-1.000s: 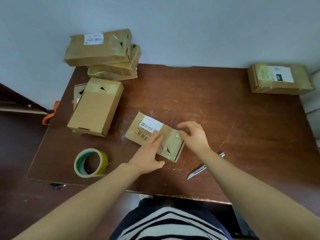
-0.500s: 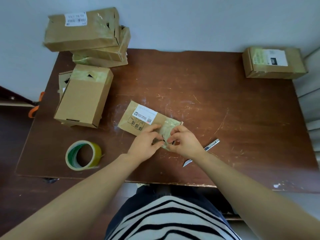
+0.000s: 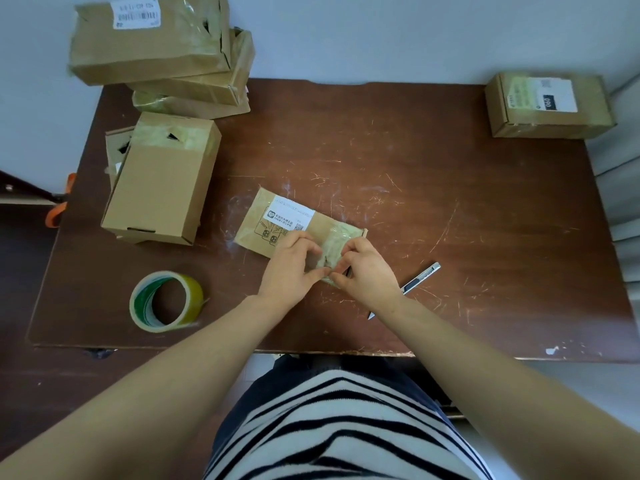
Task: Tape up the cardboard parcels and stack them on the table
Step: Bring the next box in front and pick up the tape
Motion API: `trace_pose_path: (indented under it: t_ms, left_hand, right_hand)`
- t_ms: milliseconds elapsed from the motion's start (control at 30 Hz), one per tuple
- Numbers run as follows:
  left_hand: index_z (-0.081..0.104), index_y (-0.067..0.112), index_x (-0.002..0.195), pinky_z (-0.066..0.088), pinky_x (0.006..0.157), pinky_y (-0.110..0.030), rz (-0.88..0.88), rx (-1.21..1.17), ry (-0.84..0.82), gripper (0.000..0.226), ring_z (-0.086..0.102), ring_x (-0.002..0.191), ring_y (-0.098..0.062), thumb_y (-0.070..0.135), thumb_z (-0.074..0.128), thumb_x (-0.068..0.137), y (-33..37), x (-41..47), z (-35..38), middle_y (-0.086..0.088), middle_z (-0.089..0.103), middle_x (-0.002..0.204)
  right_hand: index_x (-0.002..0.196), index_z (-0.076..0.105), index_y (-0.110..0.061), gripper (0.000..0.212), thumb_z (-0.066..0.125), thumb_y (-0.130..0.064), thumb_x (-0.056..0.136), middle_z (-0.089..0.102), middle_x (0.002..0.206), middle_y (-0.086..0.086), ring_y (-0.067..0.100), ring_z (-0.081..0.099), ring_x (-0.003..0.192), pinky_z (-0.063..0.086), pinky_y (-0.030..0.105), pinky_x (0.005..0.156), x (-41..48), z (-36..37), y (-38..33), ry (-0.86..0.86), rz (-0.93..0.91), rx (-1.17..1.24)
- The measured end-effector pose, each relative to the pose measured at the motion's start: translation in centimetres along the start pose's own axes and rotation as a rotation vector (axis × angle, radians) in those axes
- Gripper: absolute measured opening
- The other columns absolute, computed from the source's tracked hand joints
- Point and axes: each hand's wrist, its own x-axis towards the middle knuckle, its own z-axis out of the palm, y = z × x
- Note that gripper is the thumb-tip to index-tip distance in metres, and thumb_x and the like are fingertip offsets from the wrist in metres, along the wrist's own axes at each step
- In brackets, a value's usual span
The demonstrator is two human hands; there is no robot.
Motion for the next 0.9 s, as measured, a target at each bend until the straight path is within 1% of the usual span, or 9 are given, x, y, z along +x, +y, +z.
trace_pose_path:
  t_ms: [67,133,433,500,633,700,800,867,900]
  left_hand:
    - [0.064,0.008,0.099,0.027,0.084,-0.012,-0.018,0.001,0.017,0.034,0.044,0.106,-0.017,0.025,0.080,0.074,0.0,0.0,0.1,0.002,0.049,0.108]
    - [0.064,0.008,0.100,0.025,0.084,-0.011,-0.027,-0.003,0.026,0.035,0.043,0.107,-0.017,0.024,0.080,0.074,0.1,0.0,0.3,0.001,0.047,0.107]
    - [0.061,0.009,0.107,0.022,0.094,-0.014,-0.139,-0.054,0.011,0.041,0.038,0.119,-0.023,0.017,0.081,0.072,0.4,0.6,1.1,-0.005,0.043,0.118]
    - [0.062,0.008,0.106,0.024,0.095,-0.016,-0.139,-0.071,0.022,0.036,0.038,0.118,-0.022,0.014,0.079,0.075,0.4,0.6,1.2,-0.004,0.043,0.116]
    - [0.064,0.005,0.100,0.030,0.091,-0.016,-0.135,-0.155,0.078,0.015,0.043,0.119,-0.024,0.004,0.066,0.085,0.0,0.8,1.1,0.003,0.041,0.107]
    - [0.064,0.006,0.102,0.030,0.094,-0.019,-0.124,-0.180,0.058,0.021,0.042,0.119,-0.021,0.012,0.071,0.083,-0.1,0.8,0.9,0.004,0.040,0.107]
    - [0.064,0.007,0.105,0.031,0.100,-0.027,-0.107,-0.134,0.001,0.045,0.038,0.112,-0.015,0.025,0.084,0.070,-0.4,0.8,0.7,0.000,0.040,0.111]
    - [0.064,0.007,0.105,0.032,0.100,-0.029,-0.099,-0.112,-0.014,0.046,0.040,0.112,-0.019,0.024,0.085,0.068,-0.4,1.0,0.7,-0.002,0.042,0.111]
    - [0.064,0.006,0.103,0.032,0.098,-0.027,-0.088,-0.102,-0.002,0.042,0.041,0.111,-0.019,0.022,0.083,0.070,-0.4,1.1,0.7,-0.001,0.042,0.108]
  right_hand:
    - [0.086,0.055,-0.017,0.020,0.071,-0.028,0.083,0.046,0.108,-0.002,0.013,0.053,0.090,0.050,0.032,0.074,-0.1,-0.1,-0.2,0.020,0.027,0.049]
    - [0.085,0.050,-0.019,0.024,0.073,-0.025,0.082,0.045,0.106,-0.003,0.014,0.053,0.089,0.050,0.032,0.074,0.0,-0.3,-0.3,0.010,0.045,0.061]
    - [0.082,0.057,-0.011,0.018,0.074,-0.017,0.079,0.042,0.099,-0.003,0.011,0.045,0.087,0.046,0.029,0.077,0.9,-0.3,-0.3,-0.024,0.045,0.070]
    - [0.082,0.058,-0.010,0.016,0.073,-0.016,0.080,0.042,0.099,-0.003,0.010,0.044,0.089,0.044,0.026,0.078,0.9,-0.3,-0.1,-0.026,0.035,0.078]
    - [0.079,0.055,-0.014,0.012,0.064,-0.007,0.082,0.043,0.099,-0.003,0.011,0.046,0.091,0.041,0.022,0.079,0.8,-0.3,0.0,-0.031,0.026,0.114]
    - [0.079,0.054,-0.014,0.015,0.056,0.001,0.080,0.043,0.098,-0.002,0.012,0.045,0.089,0.041,0.023,0.079,0.8,-0.5,0.0,-0.032,0.033,0.143]
    - [0.079,0.054,-0.013,0.020,0.049,0.007,0.076,0.043,0.097,-0.002,0.012,0.042,0.086,0.038,0.022,0.073,0.9,-0.5,0.0,-0.034,0.048,0.173]
    - [0.078,0.053,-0.014,0.022,0.048,0.007,0.075,0.043,0.097,-0.002,0.012,0.041,0.085,0.034,0.019,0.072,0.9,-0.4,0.0,-0.034,0.049,0.175]
    - [0.078,0.052,-0.015,0.023,0.047,0.007,0.075,0.043,0.097,-0.002,0.012,0.041,0.085,0.034,0.019,0.072,0.9,-0.4,0.0,-0.036,0.047,0.176]
